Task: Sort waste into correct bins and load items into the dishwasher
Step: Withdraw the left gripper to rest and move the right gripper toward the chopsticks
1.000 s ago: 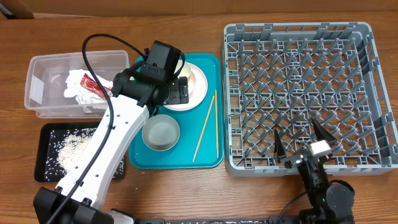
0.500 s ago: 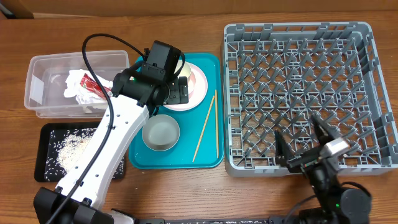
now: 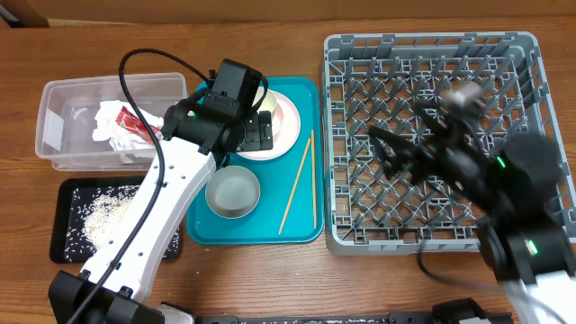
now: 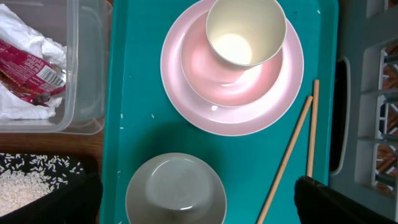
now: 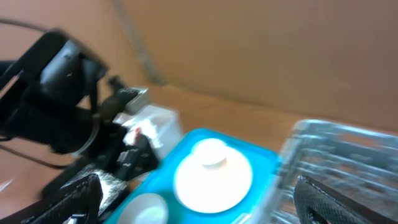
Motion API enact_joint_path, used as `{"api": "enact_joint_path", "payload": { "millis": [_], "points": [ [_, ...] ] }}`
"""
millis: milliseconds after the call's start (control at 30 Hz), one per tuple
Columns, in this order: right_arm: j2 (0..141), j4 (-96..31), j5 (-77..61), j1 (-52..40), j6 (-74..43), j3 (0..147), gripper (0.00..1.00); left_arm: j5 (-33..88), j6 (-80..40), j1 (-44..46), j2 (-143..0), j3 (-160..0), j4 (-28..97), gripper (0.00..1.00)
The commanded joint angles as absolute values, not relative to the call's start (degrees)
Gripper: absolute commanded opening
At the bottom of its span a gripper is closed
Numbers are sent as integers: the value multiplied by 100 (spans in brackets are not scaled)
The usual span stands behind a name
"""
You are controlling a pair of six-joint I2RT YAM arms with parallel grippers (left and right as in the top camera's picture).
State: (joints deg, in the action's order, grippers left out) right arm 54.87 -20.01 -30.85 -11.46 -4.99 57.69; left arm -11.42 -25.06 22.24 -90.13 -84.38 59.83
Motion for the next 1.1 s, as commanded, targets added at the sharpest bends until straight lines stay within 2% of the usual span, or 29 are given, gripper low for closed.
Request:
{"api": "enact_joint_path", "payload": {
  "millis": [0,133,233,567,700,733,800,833,933,1067],
  "points": [
    [6431,-1695,-3922,-1772,-840,5889,100,-1243,-2421,2213,-9032,-8556,5979,100],
    [7400,-1175,-3913,-2536,-884,5889,100,-1245,-2421,2213,-9032,-8556,5979,100],
    [7859,-1061,-3894,-2777,-882,5887,100,-1245,-2421,2213,-9032,-8556,5979,100],
    [8167,-1192,-3898,-2650,-972,5887,100,-1229,-2451,2213,-9032,-8556,5955,100],
    [8176,-1610,-4359,-2672,-1466,5885,100,-1229,-2460,2213,-9030,-8558,5476,100],
    [8178,-1627,-4340,-2672,-1468,5885,96,-1288,-2445,2206,-9024,-8578,5470,100],
    [8180,-1693,-4034,-2674,-1684,5885,59,-1315,-2543,2130,-9021,-8652,5481,100],
    [8180,-1778,-3667,-2696,-2040,5885,44,-1310,-2676,2049,-9021,-8709,5511,100],
    [8180,-2058,-2440,-2908,-2727,5885,37,-1308,-3120,1671,-9019,-8982,5712,100],
    [8180,-2239,-746,-3607,-3291,5885,34,-1186,-3433,864,-9019,-9376,6025,100]
  ]
}}
